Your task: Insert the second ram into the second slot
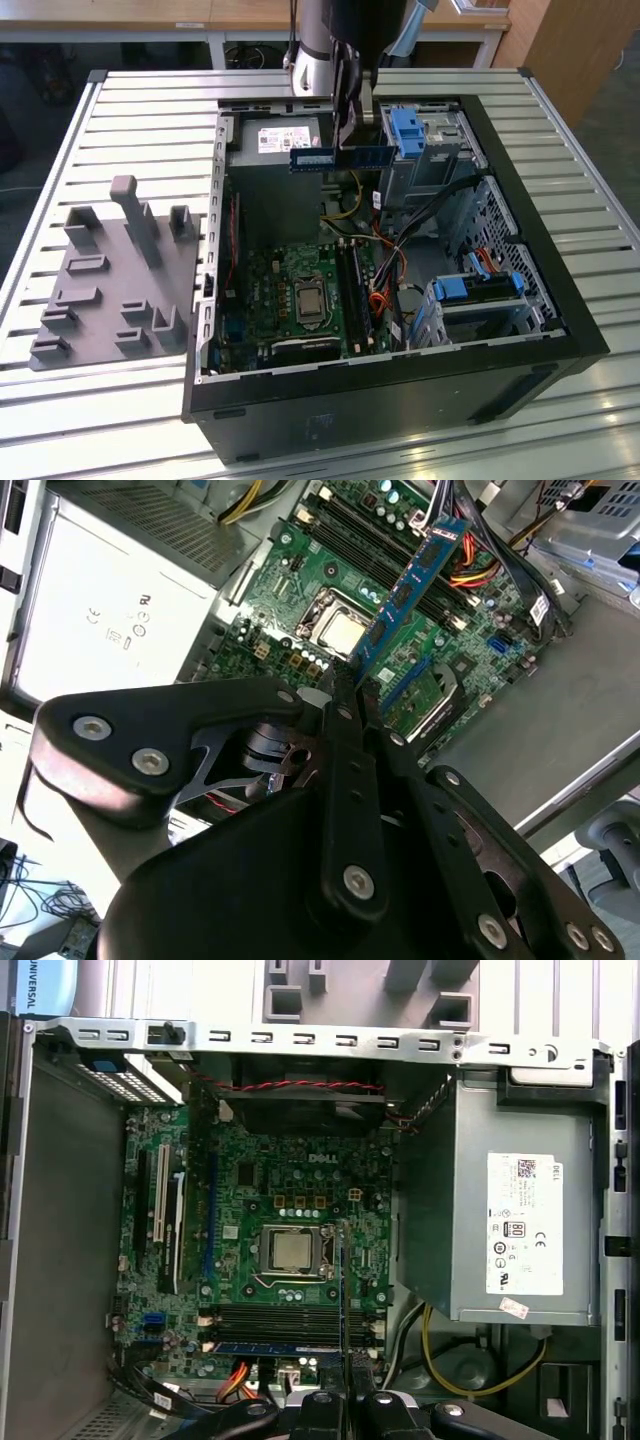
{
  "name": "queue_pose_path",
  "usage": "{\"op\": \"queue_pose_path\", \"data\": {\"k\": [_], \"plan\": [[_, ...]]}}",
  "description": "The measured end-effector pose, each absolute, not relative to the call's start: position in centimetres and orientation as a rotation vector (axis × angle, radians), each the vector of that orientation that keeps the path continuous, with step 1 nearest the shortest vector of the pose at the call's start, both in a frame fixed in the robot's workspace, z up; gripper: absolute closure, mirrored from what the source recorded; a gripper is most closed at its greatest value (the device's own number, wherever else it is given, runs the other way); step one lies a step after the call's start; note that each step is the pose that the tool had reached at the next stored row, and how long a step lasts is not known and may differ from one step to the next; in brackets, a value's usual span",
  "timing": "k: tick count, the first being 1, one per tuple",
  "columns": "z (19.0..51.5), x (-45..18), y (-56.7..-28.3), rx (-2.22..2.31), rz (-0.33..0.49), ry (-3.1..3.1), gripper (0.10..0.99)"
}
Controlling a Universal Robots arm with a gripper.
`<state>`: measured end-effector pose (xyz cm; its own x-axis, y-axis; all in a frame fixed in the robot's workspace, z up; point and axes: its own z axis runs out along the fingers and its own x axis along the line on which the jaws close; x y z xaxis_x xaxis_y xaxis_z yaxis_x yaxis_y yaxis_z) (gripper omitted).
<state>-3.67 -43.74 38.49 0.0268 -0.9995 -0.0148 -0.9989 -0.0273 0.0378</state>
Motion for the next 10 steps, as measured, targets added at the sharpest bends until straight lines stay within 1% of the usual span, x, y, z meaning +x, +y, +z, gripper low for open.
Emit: {"op": "queue_pose_path", "data": {"k": [10], "plan": [[38.49, -3.66, -43.90, 2.238, -0.057, -2.179, 0.945]]}}
